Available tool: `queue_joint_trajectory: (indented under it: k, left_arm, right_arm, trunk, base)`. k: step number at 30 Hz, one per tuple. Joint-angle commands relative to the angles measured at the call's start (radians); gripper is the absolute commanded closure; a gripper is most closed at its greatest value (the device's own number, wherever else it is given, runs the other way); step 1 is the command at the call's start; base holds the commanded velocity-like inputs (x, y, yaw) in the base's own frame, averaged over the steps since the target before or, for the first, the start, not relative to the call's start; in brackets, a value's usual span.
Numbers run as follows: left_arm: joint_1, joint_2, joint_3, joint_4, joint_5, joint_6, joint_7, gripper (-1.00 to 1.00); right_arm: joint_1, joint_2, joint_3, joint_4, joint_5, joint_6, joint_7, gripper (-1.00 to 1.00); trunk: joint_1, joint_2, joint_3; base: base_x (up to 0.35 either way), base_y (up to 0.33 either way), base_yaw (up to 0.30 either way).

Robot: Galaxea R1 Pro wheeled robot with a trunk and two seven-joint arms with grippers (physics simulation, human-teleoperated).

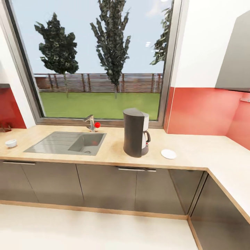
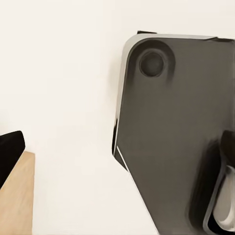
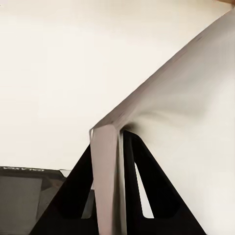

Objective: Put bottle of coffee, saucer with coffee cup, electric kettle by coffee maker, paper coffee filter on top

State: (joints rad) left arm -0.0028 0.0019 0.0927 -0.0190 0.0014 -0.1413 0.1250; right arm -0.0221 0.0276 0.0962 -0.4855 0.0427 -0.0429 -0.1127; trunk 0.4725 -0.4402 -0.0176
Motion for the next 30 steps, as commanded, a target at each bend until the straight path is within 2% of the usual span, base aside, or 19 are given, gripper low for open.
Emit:
queue_joint_trajectory:
  k: [1, 11, 12, 15, 16, 17, 20, 22, 25, 27, 28, 30]
  left_arm:
    - [0.0, 0.0, 0.007, 0.0, 0.002, -0.003, -0.001, -1.0]
    - [0.0, 0.005, 0.002, 0.001, -0.004, -0.004, -0.002, -1.0]
    - [0.0, 0.006, 0.001, 0.001, -0.006, -0.004, -0.002, -1.0]
    - [0.0, 0.005, 0.001, 0.001, -0.006, -0.003, -0.002, -1.0]
    - [0.0, 0.004, 0.0, 0.001, -0.007, -0.004, -0.002, -1.0]
    - [0.0, 0.003, 0.0, 0.001, -0.007, -0.004, -0.002, -1.0]
    - [0.0, 0.003, 0.0, 0.0, -0.007, -0.004, -0.002, -1.0]
    - [0.0, 0.004, -0.001, 0.0, -0.007, -0.004, -0.003, -1.0]
    - [0.0, 0.004, -0.001, 0.0, -0.007, -0.004, -0.004, -1.0]
    - [0.0, 0.005, -0.001, 0.0, -0.007, -0.004, -0.004, -1.0]
    - [0.0, 0.005, -0.001, 0.0, -0.007, -0.004, -0.004, -1.0]
    - [0.0, 0.006, -0.001, 0.0, -0.007, -0.004, -0.004, -1.0]
  right_arm:
    - [-0.001, -0.001, 0.005, 0.001, 0.002, -0.001, -0.007, 1.0]
    - [-0.001, -0.001, 0.002, -0.004, -0.003, -0.003, -0.009, 1.0]
    - [-0.001, -0.002, 0.003, -0.104, 0.002, 0.004, -0.006, 1.0]
    - [-0.001, -0.018, 0.003, -0.253, 0.004, 0.039, -0.005, 1.0]
    - [-0.001, -0.048, 0.004, -0.412, 0.005, 0.149, -0.004, 1.0]
    - [-0.001, -0.06, 0.004, -0.481, 0.005, 0.21, -0.003, 1.0]
    - [-0.02, -0.078, 0.004, -0.695, 0.005, 0.374, -0.001, 1.0]
    - [-0.042, -0.081, 0.004, -0.777, 0.005, 0.43, -0.002, 1.0]
    - [-0.12, -0.083, 0.004, -0.856, 0.008, 0.517, -0.003, 1.0]
    - [-0.229, -0.084, 0.004, -0.874, 0.022, 0.604, -0.004, 1.0]
    - [-0.261, -0.084, 0.004, -0.874, 0.028, 0.627, -0.004, 1.0]
    - [-0.394, -0.084, 0.004, -0.856, 0.053, 0.706, -0.004, 1.0]
  trunk:
    - [0.001, -0.002, -0.002]
    - [0.001, -0.002, -0.002]
    - [0.001, -0.002, -0.002]
    - [0.001, -0.002, -0.002]
    - [0.001, -0.002, -0.002]
    - [0.001, -0.002, -0.002]
    - [0.001, -0.002, -0.002]
    - [0.001, -0.002, -0.002]
    - [0.001, -0.002, -0.002]
    - [0.001, -0.002, -0.002]
    - [0.001, -0.002, -0.002]
    - [0.001, -0.002, -0.002]
  base:
    - [0.0, 0.0, 0.002]
    - [0.0, 0.0, 0.0]
    - [0.0, 0.0, 0.0]
    - [0.0, 0.0, 0.0]
    - [0.0, 0.0, 0.0]
    - [0.0, 0.0, 0.0]
    - [0.0, 0.0, 0.0]
    - [0.0, 0.0, 0.0]
    - [0.0, 0.0, 0.0]
    - [0.0, 0.0, 0.0]
    - [0.0, 0.0, 0.0]
    - [0.0, 0.0, 0.0]
